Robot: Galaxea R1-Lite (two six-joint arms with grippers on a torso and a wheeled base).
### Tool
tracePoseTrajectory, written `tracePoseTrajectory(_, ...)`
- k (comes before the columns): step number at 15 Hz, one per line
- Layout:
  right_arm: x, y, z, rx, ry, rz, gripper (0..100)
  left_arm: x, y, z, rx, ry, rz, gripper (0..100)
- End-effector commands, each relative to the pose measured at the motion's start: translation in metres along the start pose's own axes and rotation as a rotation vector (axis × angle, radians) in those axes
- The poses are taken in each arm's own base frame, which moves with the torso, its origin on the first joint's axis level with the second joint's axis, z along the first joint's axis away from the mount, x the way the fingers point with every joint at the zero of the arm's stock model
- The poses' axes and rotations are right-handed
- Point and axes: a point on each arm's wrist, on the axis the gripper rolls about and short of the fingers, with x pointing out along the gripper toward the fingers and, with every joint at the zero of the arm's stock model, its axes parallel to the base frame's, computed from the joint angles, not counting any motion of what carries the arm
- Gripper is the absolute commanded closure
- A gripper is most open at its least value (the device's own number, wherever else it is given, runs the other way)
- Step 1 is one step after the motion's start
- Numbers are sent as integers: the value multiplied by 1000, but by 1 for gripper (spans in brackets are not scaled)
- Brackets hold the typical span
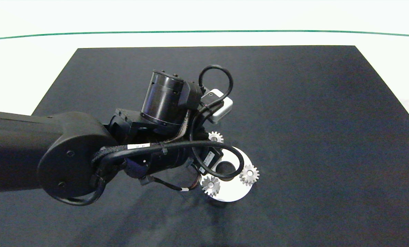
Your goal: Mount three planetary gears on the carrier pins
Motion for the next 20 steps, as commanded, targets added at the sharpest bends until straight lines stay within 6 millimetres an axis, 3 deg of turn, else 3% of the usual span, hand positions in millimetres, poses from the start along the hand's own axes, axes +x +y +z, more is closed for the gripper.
tracePoseTrajectory(1,0,0,0,-2,3,-1,0,6,-11,1,17,6,-21,87)
tracePoseTrajectory(5,0,0,0,-2,1,0,0,17,-13,1,18,17,-18,87)
tracePoseTrajectory(20,0,0,0,-2,3,0,0,24,-4,-2,12,31,4,87)
